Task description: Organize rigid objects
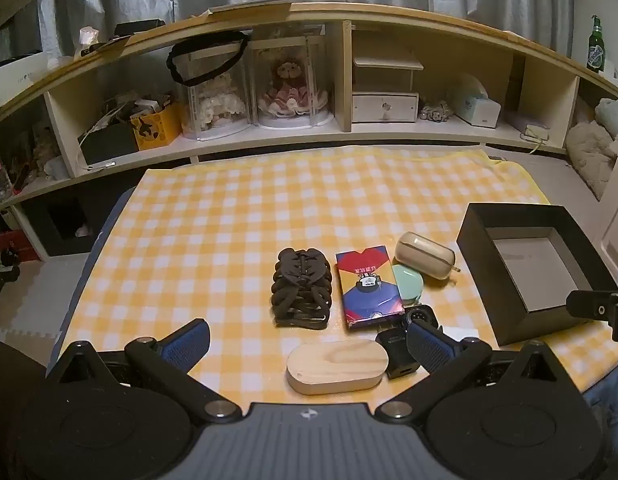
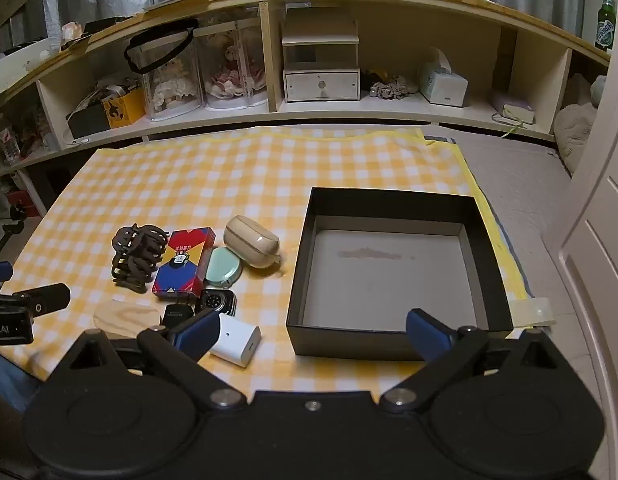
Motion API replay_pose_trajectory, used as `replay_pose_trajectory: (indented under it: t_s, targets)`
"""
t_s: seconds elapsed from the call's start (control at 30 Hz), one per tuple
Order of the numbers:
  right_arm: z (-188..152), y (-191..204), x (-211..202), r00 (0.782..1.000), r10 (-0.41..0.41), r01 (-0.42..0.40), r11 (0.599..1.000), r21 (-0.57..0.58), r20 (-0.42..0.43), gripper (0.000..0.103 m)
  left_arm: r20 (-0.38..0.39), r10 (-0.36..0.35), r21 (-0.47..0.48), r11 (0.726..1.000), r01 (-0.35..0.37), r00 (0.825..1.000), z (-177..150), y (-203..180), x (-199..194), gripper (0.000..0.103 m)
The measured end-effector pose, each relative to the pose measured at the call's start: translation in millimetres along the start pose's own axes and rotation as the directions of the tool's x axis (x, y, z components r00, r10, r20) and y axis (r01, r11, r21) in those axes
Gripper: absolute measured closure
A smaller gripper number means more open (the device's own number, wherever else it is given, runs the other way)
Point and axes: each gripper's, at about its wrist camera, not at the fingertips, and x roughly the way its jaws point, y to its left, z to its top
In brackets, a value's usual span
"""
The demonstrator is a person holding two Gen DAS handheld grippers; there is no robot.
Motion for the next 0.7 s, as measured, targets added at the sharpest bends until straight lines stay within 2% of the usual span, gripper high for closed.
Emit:
replay_pose_trajectory:
  t_s: [0.7]
  targets:
    - [0.2,-1.0,-0.2,1.0,-0.002,0.002,1.0,-0.006,0.002,0.002,-0.001,-0.004,-0.002,1.0,0.004,1.0,0.1,0.2,0.1,0.0]
